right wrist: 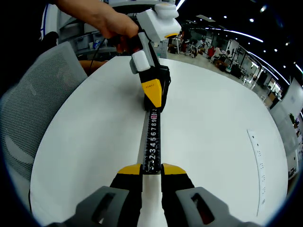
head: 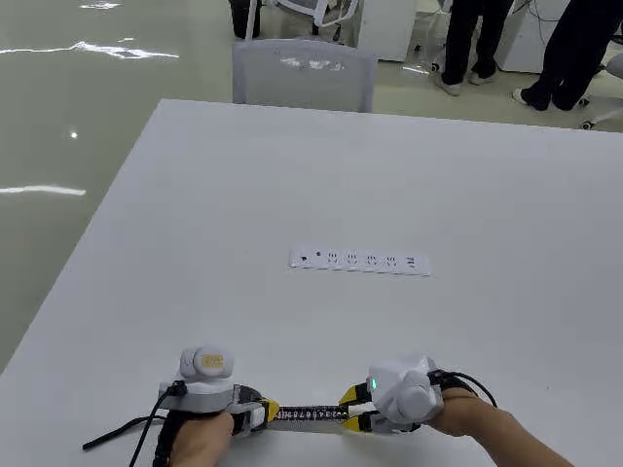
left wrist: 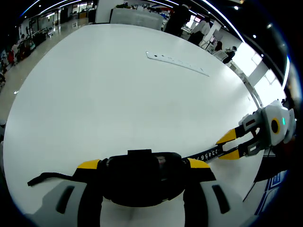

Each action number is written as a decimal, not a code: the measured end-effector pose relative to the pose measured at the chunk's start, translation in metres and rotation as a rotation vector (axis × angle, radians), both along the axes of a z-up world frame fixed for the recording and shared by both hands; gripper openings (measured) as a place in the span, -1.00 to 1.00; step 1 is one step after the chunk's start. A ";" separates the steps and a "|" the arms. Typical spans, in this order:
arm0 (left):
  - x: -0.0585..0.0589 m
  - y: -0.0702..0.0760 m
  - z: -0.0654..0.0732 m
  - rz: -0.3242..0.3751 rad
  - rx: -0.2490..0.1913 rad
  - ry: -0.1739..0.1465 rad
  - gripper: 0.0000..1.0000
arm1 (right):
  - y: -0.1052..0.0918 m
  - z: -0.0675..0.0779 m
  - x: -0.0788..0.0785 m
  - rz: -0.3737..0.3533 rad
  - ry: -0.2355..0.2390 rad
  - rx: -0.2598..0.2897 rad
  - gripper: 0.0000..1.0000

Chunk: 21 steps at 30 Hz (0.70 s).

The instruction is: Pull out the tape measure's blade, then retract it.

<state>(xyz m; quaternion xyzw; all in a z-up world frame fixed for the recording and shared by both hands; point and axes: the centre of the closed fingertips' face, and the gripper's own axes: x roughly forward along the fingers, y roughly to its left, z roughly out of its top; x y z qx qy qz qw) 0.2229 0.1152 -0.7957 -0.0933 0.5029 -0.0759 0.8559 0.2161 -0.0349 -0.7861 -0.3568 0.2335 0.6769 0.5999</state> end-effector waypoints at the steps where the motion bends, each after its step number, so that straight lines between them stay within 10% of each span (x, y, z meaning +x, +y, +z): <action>1: 0.000 0.000 0.001 -0.001 0.000 0.001 0.31 | 0.000 0.000 0.000 0.000 0.000 0.000 -0.73; 21: 0.002 0.001 -0.003 -0.005 -0.009 0.004 0.31 | 0.005 0.000 0.000 0.008 -0.002 0.001 -0.73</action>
